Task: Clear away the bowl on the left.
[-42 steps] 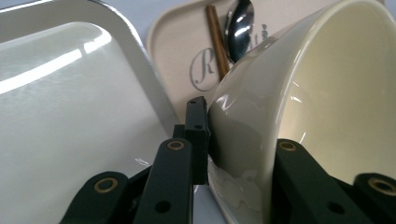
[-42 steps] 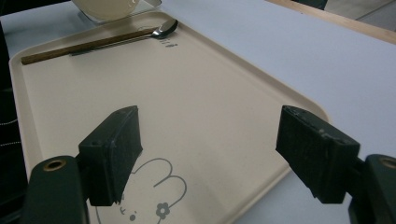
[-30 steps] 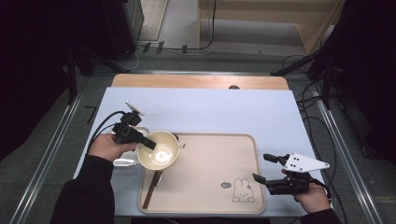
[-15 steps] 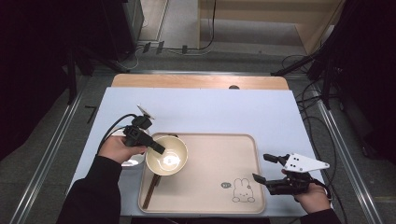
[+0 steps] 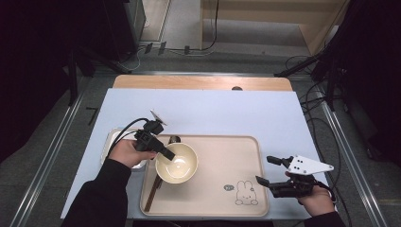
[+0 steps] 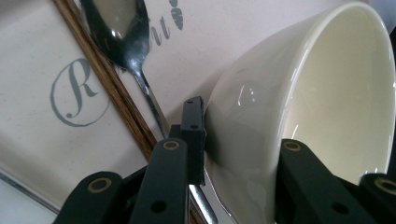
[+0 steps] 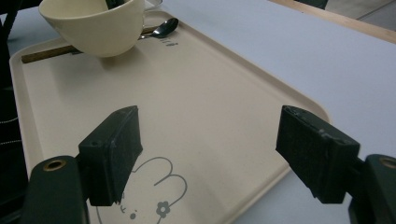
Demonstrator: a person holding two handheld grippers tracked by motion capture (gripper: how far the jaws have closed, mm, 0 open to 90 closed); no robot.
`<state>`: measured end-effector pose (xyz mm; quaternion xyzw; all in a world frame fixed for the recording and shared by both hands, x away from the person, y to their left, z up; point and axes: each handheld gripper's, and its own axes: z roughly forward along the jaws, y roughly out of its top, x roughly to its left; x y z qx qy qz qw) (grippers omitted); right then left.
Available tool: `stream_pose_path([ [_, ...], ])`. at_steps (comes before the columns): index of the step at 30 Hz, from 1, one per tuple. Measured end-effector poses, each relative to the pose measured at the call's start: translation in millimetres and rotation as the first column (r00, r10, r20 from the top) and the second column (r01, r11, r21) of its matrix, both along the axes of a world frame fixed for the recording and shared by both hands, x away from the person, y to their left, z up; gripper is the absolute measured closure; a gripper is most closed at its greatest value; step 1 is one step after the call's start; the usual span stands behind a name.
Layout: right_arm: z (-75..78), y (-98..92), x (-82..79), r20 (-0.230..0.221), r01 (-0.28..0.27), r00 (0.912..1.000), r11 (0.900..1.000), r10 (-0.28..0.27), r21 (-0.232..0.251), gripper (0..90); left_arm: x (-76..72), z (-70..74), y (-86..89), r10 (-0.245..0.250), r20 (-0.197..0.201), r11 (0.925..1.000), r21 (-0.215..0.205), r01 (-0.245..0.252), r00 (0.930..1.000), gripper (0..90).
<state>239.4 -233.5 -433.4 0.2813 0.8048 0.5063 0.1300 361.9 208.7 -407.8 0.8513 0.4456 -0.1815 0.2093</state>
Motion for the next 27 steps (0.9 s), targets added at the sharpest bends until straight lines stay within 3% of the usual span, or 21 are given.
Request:
stream_pose_path([
  [18,0.1,0.2,-0.2,0.000,-0.003,1.0000,1.000,0.003,0.002,22.1,0.4,-14.7,-8.9,-0.031,-0.037,0.9992,0.024,0.032,0.9988,71.9],
  [27,0.2,0.3,-0.4,0.002,-0.003,1.0000,1.000,0.003,0.001,22.1,0.1,-14.1,-9.1,-0.051,-0.018,0.9985,0.018,0.051,0.9985,71.1],
])
